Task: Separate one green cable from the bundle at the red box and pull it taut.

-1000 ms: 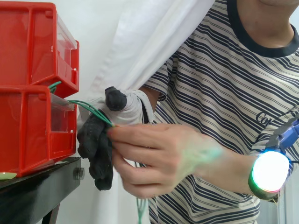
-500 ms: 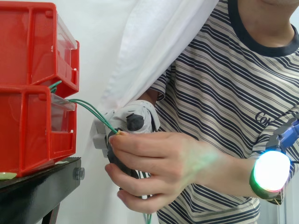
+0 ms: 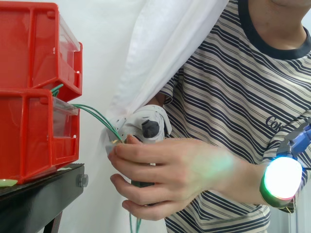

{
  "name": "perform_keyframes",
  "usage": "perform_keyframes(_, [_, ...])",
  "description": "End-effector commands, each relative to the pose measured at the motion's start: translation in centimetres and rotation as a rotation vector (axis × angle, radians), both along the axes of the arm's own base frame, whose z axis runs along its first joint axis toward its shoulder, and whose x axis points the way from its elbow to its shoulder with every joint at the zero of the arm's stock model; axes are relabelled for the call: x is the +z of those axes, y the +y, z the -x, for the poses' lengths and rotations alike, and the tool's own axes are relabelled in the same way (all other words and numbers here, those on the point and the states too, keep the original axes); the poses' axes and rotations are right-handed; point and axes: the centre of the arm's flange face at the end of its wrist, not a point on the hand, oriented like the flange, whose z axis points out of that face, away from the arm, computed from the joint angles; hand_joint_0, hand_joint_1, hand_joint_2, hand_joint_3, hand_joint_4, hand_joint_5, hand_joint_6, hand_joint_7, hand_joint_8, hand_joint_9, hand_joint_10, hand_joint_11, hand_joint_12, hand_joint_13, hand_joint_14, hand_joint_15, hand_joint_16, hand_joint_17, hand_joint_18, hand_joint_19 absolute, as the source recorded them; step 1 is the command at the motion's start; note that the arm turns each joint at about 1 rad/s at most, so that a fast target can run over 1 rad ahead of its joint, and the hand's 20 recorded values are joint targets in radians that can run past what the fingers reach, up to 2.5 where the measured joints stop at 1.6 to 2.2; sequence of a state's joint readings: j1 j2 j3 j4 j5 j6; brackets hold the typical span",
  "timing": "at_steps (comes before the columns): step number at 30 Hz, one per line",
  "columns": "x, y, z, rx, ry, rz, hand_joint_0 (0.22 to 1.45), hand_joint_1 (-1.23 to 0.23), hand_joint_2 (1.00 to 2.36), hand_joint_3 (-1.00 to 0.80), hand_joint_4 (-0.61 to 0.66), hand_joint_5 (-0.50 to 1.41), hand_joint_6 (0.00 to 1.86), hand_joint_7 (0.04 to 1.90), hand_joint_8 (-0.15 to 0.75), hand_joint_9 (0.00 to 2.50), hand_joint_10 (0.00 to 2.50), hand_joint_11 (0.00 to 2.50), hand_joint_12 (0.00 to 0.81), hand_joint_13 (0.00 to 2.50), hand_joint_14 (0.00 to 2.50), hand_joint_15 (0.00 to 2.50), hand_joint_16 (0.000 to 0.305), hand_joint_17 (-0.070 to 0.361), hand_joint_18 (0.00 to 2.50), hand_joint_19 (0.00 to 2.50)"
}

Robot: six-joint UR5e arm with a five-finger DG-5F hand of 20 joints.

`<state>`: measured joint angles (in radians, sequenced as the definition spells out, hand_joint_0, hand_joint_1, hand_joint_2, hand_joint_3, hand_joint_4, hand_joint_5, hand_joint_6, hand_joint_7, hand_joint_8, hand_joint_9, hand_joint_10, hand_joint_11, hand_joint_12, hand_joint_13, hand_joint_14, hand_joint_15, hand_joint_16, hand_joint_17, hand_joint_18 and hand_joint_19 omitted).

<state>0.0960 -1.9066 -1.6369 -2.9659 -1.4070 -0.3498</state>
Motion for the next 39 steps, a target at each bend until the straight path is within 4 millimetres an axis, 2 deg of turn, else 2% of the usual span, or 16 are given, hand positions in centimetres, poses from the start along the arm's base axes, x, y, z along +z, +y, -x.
perform_keyframes(1, [-0.01,-0.05,0.01,-0.001,0.001,0.000,0.58,-0.62,1.00,-0.50,0.29,-0.18,0.50,0.67,0.274,1.06,0.00,0.16,0.333,1.01,0.01,0.32,0.033,0.074,0.84,0.68])
perform_keyframes(39, [-0.01,-0.05,0.01,-0.001,0.001,0.000,0.58,-0.60,1.00,-0.50,0.29,-0.17,0.50,0.67,0.284,1.14,0.01,0.24,0.358,1.06,0.01,0.36,0.036,0.082,0.87,0.72])
